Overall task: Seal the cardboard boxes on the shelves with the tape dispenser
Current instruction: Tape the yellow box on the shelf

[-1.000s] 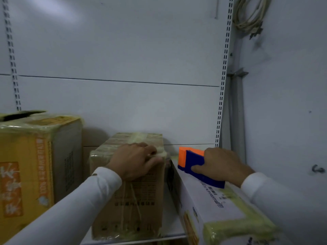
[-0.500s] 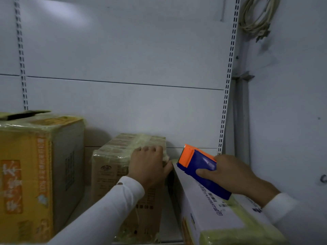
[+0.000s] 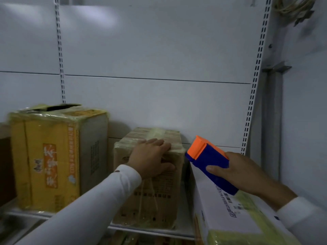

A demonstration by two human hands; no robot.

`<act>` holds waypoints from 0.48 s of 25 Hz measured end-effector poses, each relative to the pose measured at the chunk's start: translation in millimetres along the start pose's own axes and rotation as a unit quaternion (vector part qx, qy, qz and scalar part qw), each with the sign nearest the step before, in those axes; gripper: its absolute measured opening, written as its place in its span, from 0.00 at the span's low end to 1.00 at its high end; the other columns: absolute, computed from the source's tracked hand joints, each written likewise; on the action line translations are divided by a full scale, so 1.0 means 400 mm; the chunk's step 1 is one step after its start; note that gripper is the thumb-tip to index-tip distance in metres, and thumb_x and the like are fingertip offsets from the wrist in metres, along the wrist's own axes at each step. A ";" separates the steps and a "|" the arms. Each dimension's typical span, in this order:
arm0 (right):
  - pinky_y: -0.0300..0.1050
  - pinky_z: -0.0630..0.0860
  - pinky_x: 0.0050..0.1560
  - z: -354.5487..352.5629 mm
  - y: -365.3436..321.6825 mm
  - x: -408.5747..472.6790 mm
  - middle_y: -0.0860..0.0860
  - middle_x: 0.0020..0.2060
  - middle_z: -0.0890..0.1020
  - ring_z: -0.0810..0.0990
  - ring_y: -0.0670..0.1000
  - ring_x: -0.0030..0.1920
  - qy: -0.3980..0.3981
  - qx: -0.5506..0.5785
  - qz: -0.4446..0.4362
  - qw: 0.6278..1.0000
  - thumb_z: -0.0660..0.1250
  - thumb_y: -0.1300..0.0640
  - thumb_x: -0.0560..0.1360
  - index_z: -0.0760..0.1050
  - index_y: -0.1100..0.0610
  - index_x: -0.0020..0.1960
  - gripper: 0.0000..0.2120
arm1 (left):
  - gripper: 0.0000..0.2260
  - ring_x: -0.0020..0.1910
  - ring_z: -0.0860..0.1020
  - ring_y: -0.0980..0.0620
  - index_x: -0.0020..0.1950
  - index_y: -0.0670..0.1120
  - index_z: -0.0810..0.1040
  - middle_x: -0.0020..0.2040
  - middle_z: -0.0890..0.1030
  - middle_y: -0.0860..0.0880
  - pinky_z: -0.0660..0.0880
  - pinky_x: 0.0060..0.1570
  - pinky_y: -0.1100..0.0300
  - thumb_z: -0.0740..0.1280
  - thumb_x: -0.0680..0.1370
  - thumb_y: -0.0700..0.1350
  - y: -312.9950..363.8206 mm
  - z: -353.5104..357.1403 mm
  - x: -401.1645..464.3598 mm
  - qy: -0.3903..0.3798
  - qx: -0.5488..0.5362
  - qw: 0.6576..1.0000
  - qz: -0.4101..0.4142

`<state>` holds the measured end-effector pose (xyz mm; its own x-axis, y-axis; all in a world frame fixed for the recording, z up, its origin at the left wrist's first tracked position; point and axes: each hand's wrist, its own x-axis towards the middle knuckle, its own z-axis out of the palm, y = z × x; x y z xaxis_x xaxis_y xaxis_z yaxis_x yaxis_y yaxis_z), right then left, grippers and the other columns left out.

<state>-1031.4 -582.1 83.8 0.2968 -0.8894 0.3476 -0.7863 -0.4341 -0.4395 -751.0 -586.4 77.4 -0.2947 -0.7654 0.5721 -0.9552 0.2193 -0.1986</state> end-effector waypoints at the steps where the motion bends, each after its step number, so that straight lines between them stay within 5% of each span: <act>1: 0.47 0.79 0.39 -0.002 0.008 -0.004 0.49 0.37 0.83 0.83 0.48 0.36 0.004 -0.001 0.003 1.000 0.68 0.38 0.73 0.75 0.53 0.45 0.18 | 0.31 0.61 0.73 0.50 0.66 0.56 0.68 0.63 0.75 0.53 0.68 0.61 0.50 0.59 0.69 0.71 0.013 0.002 0.010 0.000 0.005 1.000 -0.010; 7: 0.44 0.74 0.35 -0.059 0.008 -0.070 0.51 0.32 0.85 0.84 0.52 0.32 0.048 0.083 0.044 0.994 0.72 0.40 0.71 0.79 0.57 0.40 0.19 | 0.33 0.70 0.66 0.50 0.72 0.53 0.65 0.72 0.68 0.51 0.58 0.70 0.52 0.63 0.72 0.67 0.017 -0.024 -0.012 0.021 -0.104 0.994 -0.012; 12: 0.39 0.72 0.30 -0.035 -0.191 -0.086 0.47 0.31 0.84 0.81 0.45 0.28 0.084 0.110 -0.002 0.990 0.71 0.39 0.70 0.77 0.56 0.40 0.19 | 0.31 0.68 0.69 0.49 0.71 0.51 0.68 0.70 0.71 0.51 0.62 0.68 0.54 0.64 0.73 0.65 -0.122 -0.121 -0.145 0.055 -0.107 0.993 0.008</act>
<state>-989.0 -516.3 116.9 0.1913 -0.8593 0.4743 -0.6428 -0.4748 -0.6012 -688.5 -523.6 92.5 -0.2988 -0.6930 0.6561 -0.9311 0.3624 -0.0413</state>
